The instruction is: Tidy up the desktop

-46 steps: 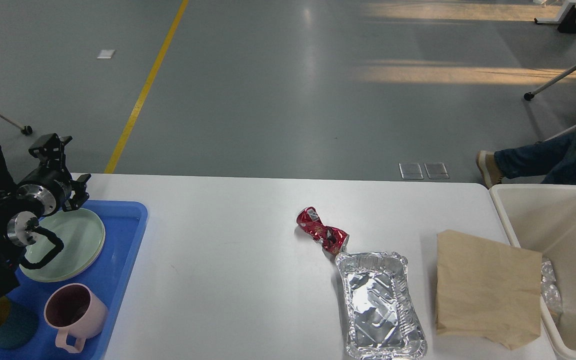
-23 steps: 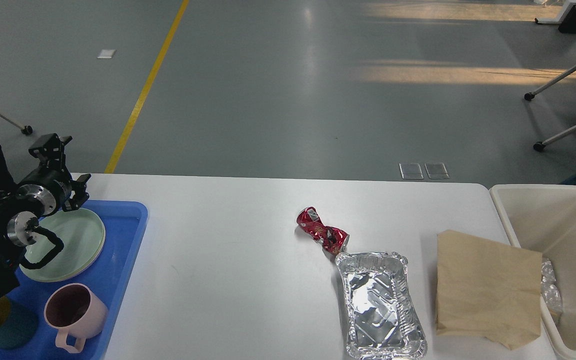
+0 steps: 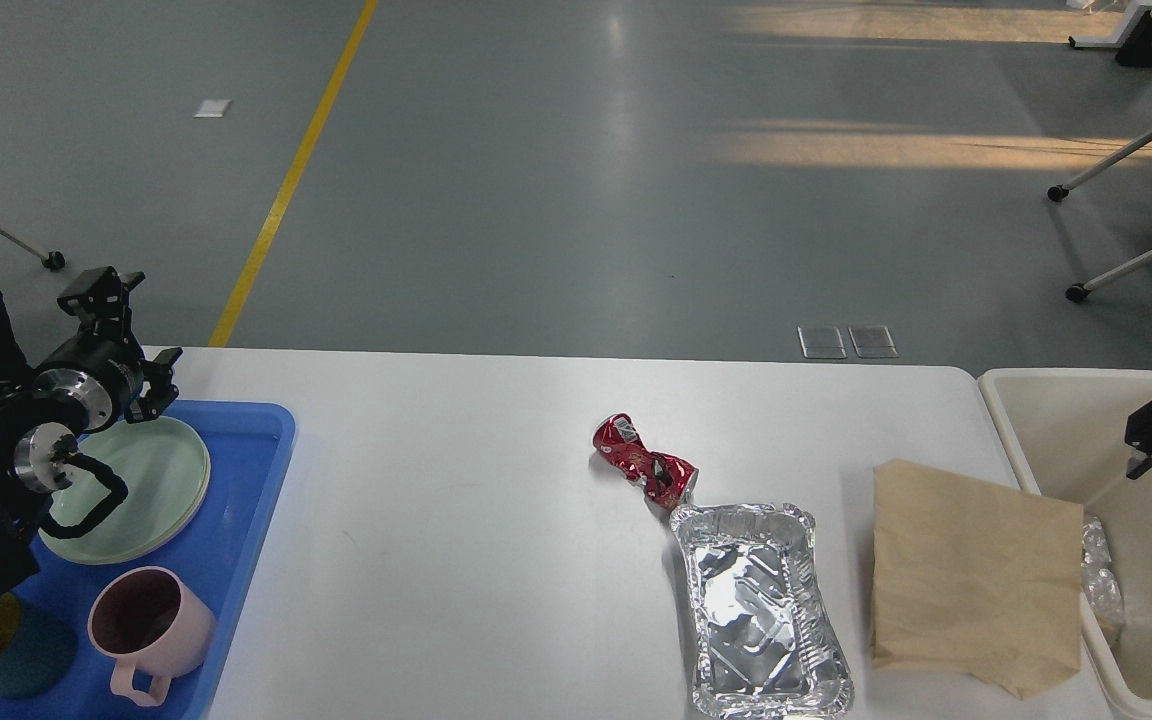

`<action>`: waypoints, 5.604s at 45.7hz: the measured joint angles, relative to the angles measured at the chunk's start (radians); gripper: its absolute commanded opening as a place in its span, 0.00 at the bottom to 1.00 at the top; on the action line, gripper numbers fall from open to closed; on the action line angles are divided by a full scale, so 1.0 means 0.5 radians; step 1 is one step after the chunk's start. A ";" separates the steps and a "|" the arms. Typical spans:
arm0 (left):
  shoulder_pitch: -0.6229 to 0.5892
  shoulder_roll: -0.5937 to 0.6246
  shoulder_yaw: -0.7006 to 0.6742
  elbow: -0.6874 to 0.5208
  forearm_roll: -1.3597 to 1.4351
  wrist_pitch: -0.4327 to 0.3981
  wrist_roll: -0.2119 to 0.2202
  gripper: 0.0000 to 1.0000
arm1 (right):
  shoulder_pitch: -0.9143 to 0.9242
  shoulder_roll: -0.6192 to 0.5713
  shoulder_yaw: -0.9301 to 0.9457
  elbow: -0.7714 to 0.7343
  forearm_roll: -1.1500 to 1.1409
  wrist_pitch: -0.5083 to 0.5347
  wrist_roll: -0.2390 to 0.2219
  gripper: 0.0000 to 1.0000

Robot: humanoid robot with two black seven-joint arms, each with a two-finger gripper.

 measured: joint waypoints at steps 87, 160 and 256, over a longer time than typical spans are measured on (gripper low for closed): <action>0.000 0.000 0.000 0.000 0.000 0.002 0.000 0.96 | -0.690 0.297 0.430 -0.311 0.004 0.000 -0.001 1.00; 0.000 0.000 0.000 0.000 0.000 0.001 0.000 0.96 | -0.621 0.248 0.460 -0.310 0.108 0.000 -0.004 0.00; 0.000 0.000 0.000 0.000 0.000 0.001 0.000 0.96 | 0.331 -0.278 0.345 -0.542 0.056 0.000 -0.203 0.00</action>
